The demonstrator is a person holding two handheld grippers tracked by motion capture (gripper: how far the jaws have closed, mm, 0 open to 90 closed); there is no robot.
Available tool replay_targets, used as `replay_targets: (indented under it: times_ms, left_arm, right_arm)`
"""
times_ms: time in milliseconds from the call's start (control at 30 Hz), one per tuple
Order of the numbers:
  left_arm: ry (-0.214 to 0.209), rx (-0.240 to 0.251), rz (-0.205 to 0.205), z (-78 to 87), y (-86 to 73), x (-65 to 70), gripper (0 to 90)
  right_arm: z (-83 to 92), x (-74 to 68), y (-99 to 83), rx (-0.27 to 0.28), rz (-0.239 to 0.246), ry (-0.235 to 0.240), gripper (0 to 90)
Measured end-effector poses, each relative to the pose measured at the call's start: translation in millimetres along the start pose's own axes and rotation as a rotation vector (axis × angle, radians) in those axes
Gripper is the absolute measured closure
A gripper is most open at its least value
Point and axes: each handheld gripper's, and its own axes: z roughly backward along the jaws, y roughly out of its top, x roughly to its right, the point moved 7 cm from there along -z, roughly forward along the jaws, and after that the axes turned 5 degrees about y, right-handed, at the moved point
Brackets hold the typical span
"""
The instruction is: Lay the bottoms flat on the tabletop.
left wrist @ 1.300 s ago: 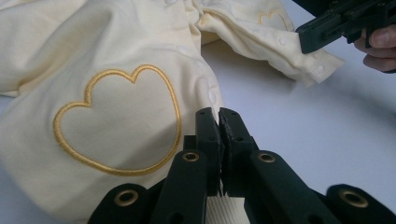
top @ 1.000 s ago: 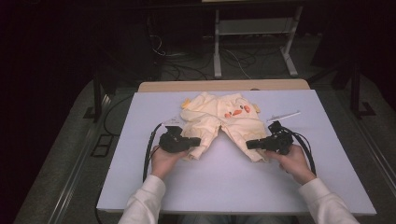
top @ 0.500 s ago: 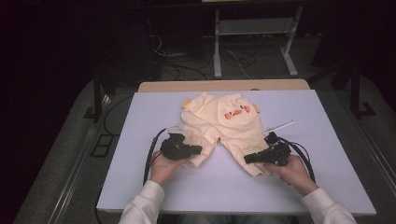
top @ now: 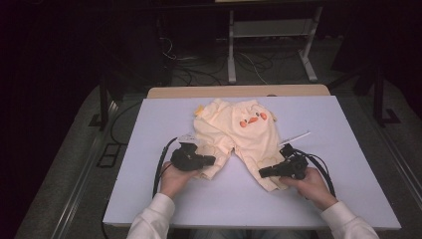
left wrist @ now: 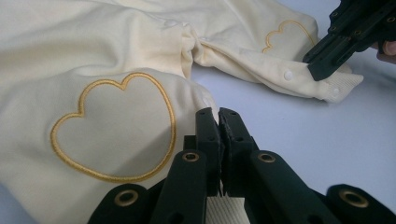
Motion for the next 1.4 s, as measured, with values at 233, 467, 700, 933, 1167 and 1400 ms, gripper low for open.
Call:
replay_targets:
  times_ms: [233, 467, 700, 933, 1167, 1400]
  left_arm:
    - [0.001, -0.001, 0.0, 0.1, 0.0, 0.7, 86.2]
    - [-0.009, 0.012, 0.006, 4.6, 2.8, 3.2, 86.2]
    - [-0.021, -0.011, -0.015, 9.7, -1.4, 12.2, 86.3]
    - [-0.021, -0.046, -0.032, 14.8, -7.4, 15.4, 86.3]
    - [-0.023, -0.14, -0.086, 14.1, -14.7, 20.4, 86.4]
    - [-0.051, -0.193, -0.103, 14.3, -18.5, 24.1, 86.3]
  right_arm:
    - [-9.8, 1.1, -5.6, 0.001, 0.013, -0.023, 83.4]
    - [-7.8, 0.4, -4.4, 0.011, 0.022, -0.022, 82.7]
    - [-7.1, 1.0, -4.1, 0.007, 0.019, -0.015, 82.4]
    - [-7.0, 1.2, -4.2, 0.004, 0.019, -0.016, 82.0]
    - [-6.4, 0.7, -4.0, 0.002, 0.024, -0.016, 81.7]
    - [0.1, -2.5, -3.6, -0.014, 0.039, -0.004, 82.5]
